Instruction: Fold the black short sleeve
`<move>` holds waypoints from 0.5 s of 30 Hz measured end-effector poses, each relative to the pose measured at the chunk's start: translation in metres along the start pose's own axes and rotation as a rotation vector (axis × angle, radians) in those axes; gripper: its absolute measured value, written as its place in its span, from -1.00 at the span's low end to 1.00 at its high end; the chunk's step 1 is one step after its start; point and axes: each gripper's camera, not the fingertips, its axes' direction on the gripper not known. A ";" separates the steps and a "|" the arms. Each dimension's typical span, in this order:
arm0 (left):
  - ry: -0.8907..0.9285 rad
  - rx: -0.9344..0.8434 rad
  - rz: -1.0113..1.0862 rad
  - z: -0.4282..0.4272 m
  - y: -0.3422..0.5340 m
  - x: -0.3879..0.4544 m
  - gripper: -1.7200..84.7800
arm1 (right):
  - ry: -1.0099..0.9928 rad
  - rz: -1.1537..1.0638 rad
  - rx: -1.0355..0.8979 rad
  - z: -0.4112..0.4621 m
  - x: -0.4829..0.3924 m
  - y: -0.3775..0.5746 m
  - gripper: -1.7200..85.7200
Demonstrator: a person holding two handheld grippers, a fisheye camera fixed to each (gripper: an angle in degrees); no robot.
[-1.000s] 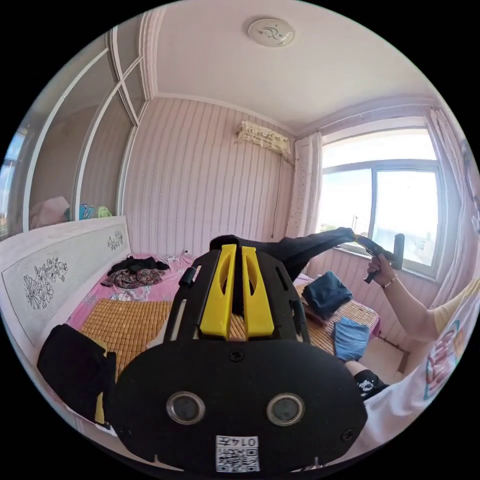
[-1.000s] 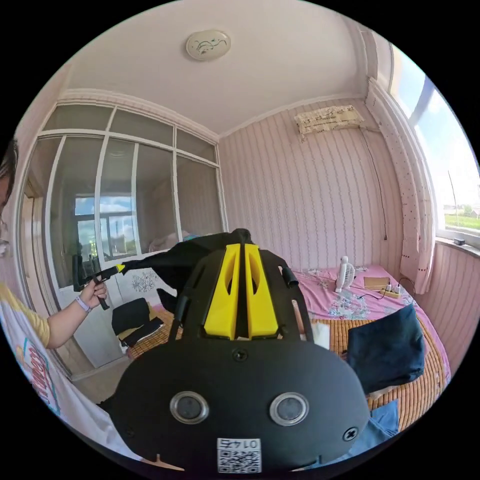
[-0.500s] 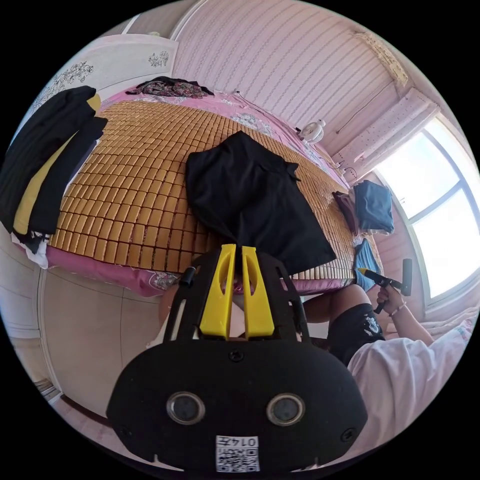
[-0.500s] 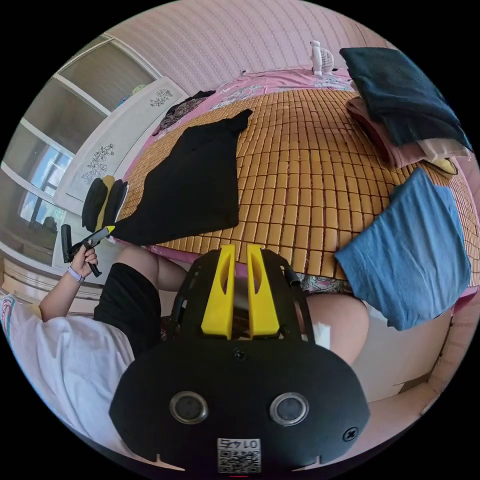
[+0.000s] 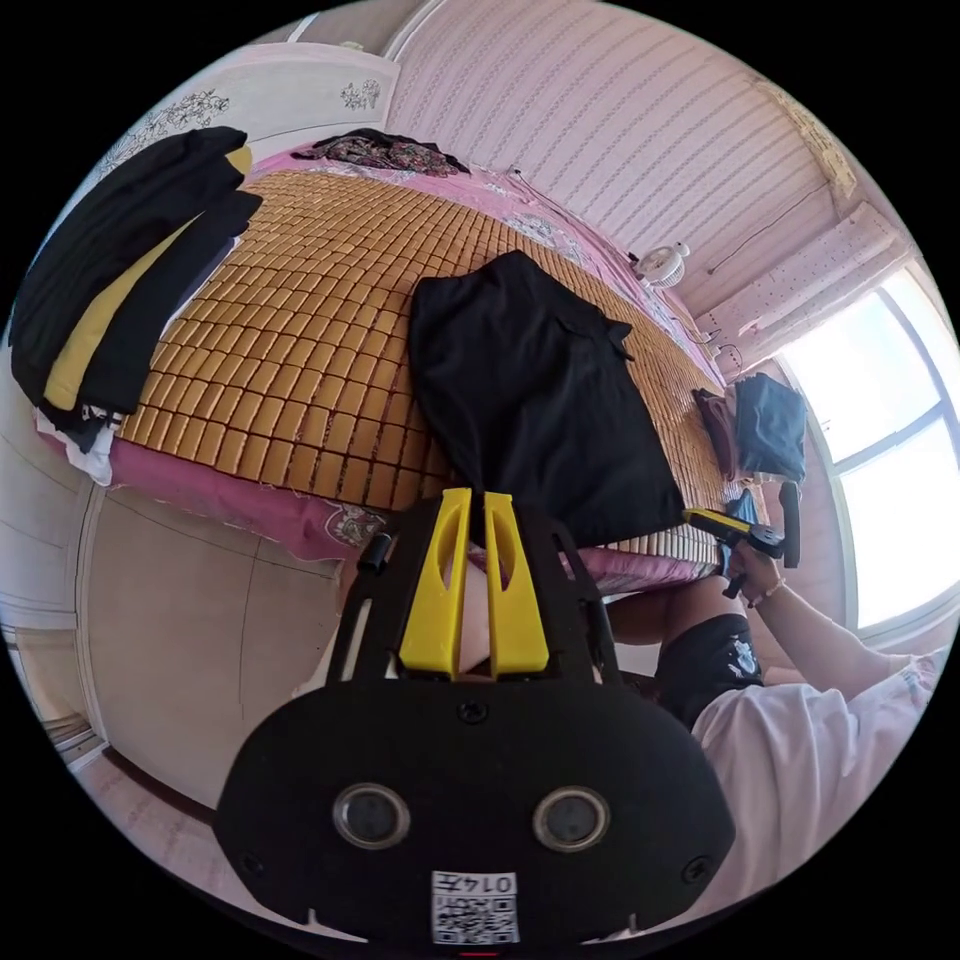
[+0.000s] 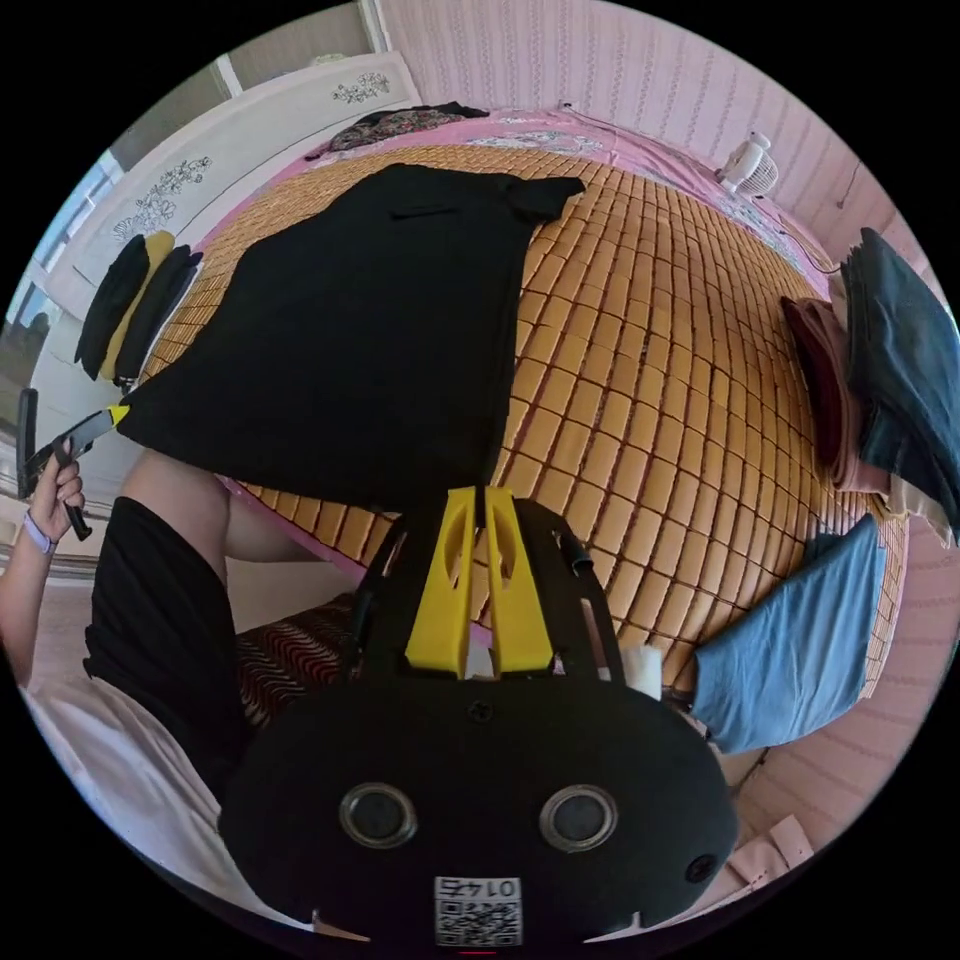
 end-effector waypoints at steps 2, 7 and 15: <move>0.024 0.018 -0.001 -0.010 0.001 -0.003 -0.97 | -0.128 0.040 0.025 -0.015 0.016 0.004 -0.96; 0.087 0.218 0.109 -0.085 -0.021 0.013 -0.98 | -0.387 0.122 0.304 -0.104 0.069 0.012 -0.96; 0.209 0.742 0.438 -0.285 -0.053 0.093 -0.98 | -0.413 -0.174 0.966 -0.374 0.069 0.040 -0.96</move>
